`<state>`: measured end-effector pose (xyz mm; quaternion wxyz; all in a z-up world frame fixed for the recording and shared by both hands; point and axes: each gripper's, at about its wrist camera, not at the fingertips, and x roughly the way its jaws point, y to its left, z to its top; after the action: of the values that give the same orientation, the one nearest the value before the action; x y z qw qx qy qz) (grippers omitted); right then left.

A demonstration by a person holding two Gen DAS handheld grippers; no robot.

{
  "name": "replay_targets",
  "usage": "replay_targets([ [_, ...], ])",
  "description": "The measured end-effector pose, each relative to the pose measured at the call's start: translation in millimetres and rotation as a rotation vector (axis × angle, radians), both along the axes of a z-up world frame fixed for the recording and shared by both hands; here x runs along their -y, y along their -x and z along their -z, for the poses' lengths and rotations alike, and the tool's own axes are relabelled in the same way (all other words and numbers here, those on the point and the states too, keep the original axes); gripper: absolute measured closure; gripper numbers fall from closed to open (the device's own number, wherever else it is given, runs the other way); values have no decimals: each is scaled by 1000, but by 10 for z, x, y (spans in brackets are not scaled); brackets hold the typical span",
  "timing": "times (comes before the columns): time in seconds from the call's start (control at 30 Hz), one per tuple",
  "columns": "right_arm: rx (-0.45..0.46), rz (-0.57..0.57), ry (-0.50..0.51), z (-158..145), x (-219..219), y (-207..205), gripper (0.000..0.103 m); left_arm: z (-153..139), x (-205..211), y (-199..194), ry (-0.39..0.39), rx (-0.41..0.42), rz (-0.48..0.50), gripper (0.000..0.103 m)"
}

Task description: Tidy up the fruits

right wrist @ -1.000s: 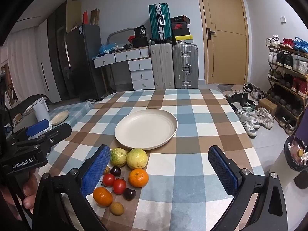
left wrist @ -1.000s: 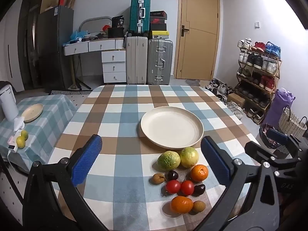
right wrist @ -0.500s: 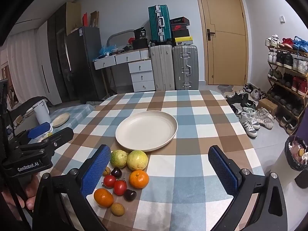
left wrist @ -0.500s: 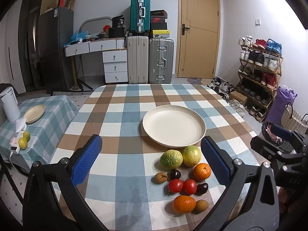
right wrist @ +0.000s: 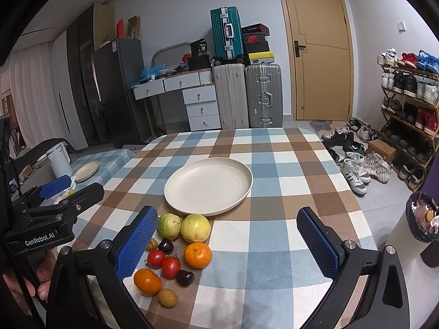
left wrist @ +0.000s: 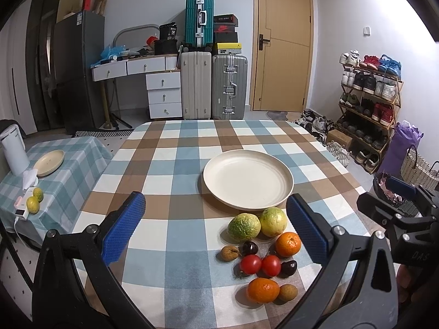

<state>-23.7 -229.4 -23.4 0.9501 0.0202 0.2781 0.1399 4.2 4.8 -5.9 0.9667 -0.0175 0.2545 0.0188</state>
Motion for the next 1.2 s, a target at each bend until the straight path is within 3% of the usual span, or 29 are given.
replay_targets([
  [1.2,1,5,-6,-4,12,4,0,-19,-25,4,-2,4,-10,1],
])
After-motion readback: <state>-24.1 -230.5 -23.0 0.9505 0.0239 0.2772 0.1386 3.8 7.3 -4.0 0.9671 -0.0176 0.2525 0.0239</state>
